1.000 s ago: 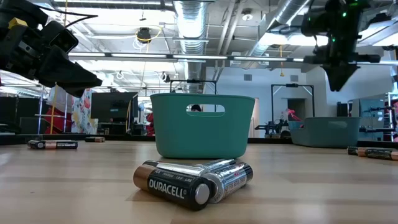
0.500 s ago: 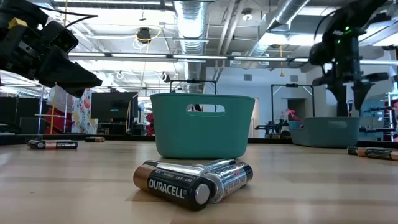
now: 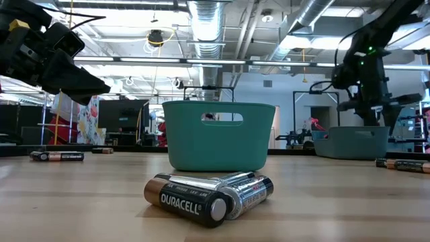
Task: Sort batteries
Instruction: Move the blue bin to the center
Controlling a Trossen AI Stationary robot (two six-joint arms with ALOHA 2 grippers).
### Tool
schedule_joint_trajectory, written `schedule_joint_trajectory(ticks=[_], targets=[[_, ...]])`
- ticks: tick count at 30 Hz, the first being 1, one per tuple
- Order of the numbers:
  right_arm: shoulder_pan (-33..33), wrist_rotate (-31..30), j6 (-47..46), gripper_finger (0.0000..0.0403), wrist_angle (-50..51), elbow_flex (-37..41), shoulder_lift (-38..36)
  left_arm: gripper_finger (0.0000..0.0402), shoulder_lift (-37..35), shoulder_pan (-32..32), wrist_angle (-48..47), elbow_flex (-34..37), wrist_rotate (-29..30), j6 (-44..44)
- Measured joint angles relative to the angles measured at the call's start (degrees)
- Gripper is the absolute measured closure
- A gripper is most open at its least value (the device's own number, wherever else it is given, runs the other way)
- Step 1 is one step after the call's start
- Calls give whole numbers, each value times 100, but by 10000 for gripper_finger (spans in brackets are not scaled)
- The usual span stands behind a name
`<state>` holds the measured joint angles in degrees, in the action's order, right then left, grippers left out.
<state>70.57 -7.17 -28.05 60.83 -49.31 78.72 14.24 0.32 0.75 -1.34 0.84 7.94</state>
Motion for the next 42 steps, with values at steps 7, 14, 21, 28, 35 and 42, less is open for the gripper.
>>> schedule_joint_trajectory(ticks=[7,14,21,28,35,42], targets=[[-3,14,-12,351,-191,272,181,310,0,0,0,0,-2,-1],[-61,111,-103,390,-153,307,-194,310,2,0,0,0,-1,-1],[-707,70,-756,400,250,314,-1099,310,1,0,0,0,-1,-1],[-2392,252,-2213,402,405,311,-1738,310,2,-1,0,1,-1,0],[-4514,297,-4075,402,4,311,-1711,310,0,-1,0,0,0,0],[-6140,303,-5381,403,-955,309,-1149,310,2,0,0,2,-2,0]])
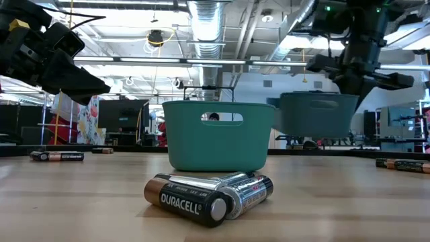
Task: Sort batteries
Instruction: Move the blue bin to the center
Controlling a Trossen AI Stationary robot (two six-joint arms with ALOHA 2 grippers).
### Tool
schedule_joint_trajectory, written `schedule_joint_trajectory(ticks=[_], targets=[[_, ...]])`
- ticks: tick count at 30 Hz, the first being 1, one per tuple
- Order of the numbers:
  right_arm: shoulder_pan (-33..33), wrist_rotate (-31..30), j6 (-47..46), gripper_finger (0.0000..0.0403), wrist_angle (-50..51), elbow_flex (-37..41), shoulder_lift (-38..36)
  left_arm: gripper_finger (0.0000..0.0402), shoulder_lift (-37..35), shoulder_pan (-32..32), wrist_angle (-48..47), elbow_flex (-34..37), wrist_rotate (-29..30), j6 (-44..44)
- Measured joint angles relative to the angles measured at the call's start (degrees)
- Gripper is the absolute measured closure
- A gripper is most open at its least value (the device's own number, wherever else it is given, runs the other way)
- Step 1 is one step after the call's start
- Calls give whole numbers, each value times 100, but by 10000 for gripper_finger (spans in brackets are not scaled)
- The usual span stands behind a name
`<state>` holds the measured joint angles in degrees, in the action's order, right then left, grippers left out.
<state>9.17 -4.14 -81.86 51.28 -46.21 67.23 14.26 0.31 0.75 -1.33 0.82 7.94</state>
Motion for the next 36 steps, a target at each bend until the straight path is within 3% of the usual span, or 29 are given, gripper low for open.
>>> schedule_joint_trajectory(ticks=[7,15,36], targets=[[-924,169,-519,403,-58,-546,990,310,-1,0,0,-2,0,0],[-1387,269,-703,403,439,-1287,1825,310,0,-1,0,-2,2,-1],[-2341,446,-2423,403,-402,-1305,1935,310,-2,-1,-2,-2,-28,-126]])
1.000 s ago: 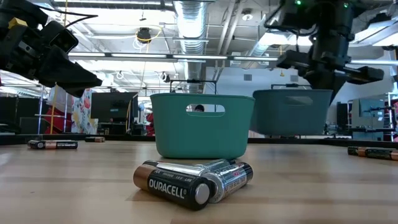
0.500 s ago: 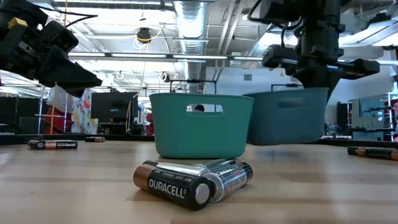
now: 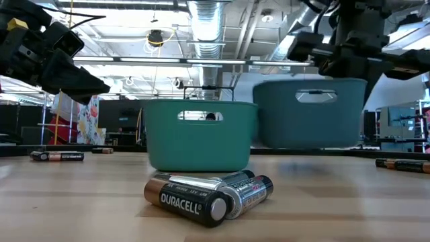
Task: Sort batteries
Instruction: Move the blue bin to the center
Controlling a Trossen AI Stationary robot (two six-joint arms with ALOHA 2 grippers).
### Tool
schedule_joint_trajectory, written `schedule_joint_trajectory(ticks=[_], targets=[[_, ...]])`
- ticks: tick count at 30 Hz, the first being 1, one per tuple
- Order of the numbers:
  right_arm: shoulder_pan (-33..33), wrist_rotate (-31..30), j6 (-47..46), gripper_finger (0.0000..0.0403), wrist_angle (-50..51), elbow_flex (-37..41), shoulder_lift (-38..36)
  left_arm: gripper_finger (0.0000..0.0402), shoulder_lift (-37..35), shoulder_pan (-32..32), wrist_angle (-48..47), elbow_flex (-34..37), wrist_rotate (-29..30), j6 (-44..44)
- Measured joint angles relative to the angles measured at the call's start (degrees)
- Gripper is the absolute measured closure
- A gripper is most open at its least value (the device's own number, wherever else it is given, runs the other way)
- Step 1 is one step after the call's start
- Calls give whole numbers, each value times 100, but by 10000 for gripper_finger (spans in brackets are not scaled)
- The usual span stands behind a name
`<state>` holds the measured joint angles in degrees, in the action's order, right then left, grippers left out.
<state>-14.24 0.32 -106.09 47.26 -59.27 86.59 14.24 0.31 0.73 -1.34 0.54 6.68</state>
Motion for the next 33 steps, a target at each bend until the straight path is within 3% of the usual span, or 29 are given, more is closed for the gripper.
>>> schedule_joint_trajectory(ticks=[7,19,33], targets=[[-46,0,3,403,-186,0,0,310,2,-1,0,0,-5,2],[-55,-44,280,403,534,11,-11,310,1,1,2,0,-11,17],[-24,-58,312,400,328,365,-11,310,0,0,2,0,-13,20]])
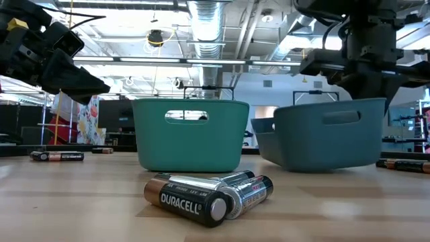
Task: Sort batteries
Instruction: Move the blue bin to the center
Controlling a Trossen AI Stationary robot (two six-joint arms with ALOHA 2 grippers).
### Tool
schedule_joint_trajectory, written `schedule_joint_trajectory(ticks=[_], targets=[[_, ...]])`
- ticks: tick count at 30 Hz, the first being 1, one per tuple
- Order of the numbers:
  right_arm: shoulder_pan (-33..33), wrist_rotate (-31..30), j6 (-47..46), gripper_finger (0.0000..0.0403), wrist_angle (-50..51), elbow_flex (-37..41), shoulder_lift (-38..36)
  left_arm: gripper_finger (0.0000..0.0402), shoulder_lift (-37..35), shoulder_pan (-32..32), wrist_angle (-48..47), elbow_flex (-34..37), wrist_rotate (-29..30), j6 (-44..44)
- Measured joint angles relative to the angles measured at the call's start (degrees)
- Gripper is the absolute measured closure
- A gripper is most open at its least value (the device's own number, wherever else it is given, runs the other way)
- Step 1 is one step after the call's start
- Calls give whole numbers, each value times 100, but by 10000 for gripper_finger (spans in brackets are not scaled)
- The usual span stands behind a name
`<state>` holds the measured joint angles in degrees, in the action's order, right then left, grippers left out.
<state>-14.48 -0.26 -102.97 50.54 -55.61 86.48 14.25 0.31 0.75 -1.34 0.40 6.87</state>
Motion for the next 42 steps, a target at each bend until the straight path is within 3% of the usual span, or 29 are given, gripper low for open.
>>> schedule_joint_trajectory(ticks=[18,29,42], targets=[[0,-10,81,391,-40,0,2,310,2,1,1,0,0,0],[0,-27,53,337,-30,0,2,310,-1,0,0,0,0,736],[0,-27,82,331,-102,0,2,310,2,1,1,0,0,750]])
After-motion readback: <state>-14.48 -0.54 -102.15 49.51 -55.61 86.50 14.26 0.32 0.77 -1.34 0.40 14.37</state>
